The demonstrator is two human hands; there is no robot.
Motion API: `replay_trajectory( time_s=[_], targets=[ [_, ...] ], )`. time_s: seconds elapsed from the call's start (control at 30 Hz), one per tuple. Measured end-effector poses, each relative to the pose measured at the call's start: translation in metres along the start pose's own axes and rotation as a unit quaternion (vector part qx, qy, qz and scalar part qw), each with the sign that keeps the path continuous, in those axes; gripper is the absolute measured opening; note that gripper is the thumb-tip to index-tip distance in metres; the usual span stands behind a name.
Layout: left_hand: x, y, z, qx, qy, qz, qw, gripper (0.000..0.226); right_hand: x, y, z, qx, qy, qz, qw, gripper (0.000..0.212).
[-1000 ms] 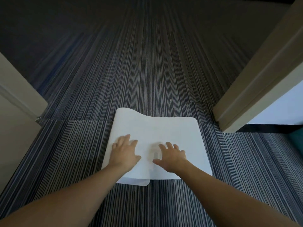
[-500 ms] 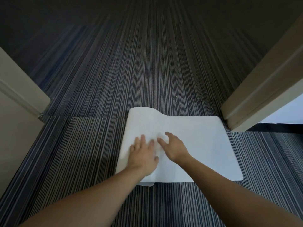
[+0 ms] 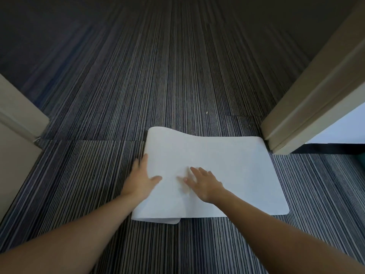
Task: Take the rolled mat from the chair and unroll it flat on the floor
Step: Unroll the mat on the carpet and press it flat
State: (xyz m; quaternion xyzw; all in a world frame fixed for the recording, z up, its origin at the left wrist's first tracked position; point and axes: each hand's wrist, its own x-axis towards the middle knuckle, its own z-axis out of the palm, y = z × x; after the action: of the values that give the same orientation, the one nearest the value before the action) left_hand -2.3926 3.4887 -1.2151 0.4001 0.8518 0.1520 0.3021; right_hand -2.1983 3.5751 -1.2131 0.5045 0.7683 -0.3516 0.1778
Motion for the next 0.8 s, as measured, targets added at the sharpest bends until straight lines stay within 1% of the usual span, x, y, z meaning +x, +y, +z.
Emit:
replay_trajectory(
  time_s=[0.03, 0.07, 0.1, 0.13, 0.2, 0.23, 0.33, 0.4, 0.43, 0.47, 0.5, 0.6, 0.67, 0.73, 0.8],
  targets=[
    [0.000, 0.003, 0.002, -0.036, -0.011, -0.009, 0.999, 0.090, 0.002, -0.005, 0.004, 0.010, 0.000, -0.003, 1.000, 0.108],
    [0.000, 0.008, 0.005, -0.046, -0.012, -0.015, 0.999, 0.089, 0.004, -0.009, 0.008, 0.019, 0.010, -0.011, 1.000, 0.117],
    [-0.001, 0.013, 0.007, -0.028, -0.005, -0.017, 0.999, 0.088, 0.005, -0.014, 0.010, 0.022, 0.016, -0.018, 0.999, 0.119],
    [-0.002, 0.019, 0.009, 0.010, 0.011, -0.014, 1.000, 0.086, 0.005, -0.018, 0.011, 0.022, 0.019, -0.024, 0.999, 0.111],
    [-0.003, 0.031, 0.007, 0.099, 0.059, 0.005, 0.993, 0.081, 0.001, -0.027, 0.013, 0.021, 0.015, -0.029, 0.999, 0.081],
    [-0.003, 0.035, 0.003, 0.141, 0.084, 0.019, 0.986, 0.080, 0.000, -0.028, 0.013, 0.018, 0.016, -0.032, 0.999, 0.075],
    [-0.002, 0.037, -0.020, 0.272, 0.168, 0.064, 0.945, 0.076, 0.000, -0.030, 0.010, 0.011, 0.013, -0.028, 0.999, 0.072],
    [-0.004, 0.034, -0.038, 0.355, 0.195, 0.067, 0.912, 0.076, -0.002, -0.033, 0.008, 0.002, 0.015, -0.024, 1.000, 0.072],
    [-0.005, 0.033, -0.044, 0.387, 0.186, 0.059, 0.901, 0.077, -0.002, -0.034, 0.008, -0.007, 0.015, -0.021, 1.000, 0.071],
    [-0.008, 0.032, -0.047, 0.410, 0.156, 0.045, 0.898, 0.078, -0.003, -0.036, 0.009, -0.016, 0.014, -0.019, 1.000, 0.072],
    [-0.010, 0.030, -0.046, 0.423, 0.110, 0.027, 0.899, 0.078, -0.004, -0.037, 0.010, -0.028, 0.013, -0.017, 0.999, 0.072],
    [-0.010, 0.007, -0.031, 0.423, -0.072, -0.019, 0.903, 0.081, -0.006, -0.038, 0.018, -0.074, -0.013, -0.016, 0.997, 0.076],
    [-0.011, -0.019, -0.020, 0.395, -0.159, -0.013, 0.905, 0.088, -0.011, -0.030, 0.024, -0.101, -0.032, -0.021, 0.994, 0.080],
    [-0.016, -0.040, -0.009, 0.344, -0.204, 0.004, 0.916, 0.096, -0.018, -0.014, 0.032, -0.123, -0.043, -0.027, 0.991, 0.082],
    [-0.023, -0.048, 0.001, 0.308, -0.217, 0.025, 0.926, 0.108, -0.023, 0.004, 0.040, -0.145, -0.045, -0.039, 0.988, 0.083]
  ],
)
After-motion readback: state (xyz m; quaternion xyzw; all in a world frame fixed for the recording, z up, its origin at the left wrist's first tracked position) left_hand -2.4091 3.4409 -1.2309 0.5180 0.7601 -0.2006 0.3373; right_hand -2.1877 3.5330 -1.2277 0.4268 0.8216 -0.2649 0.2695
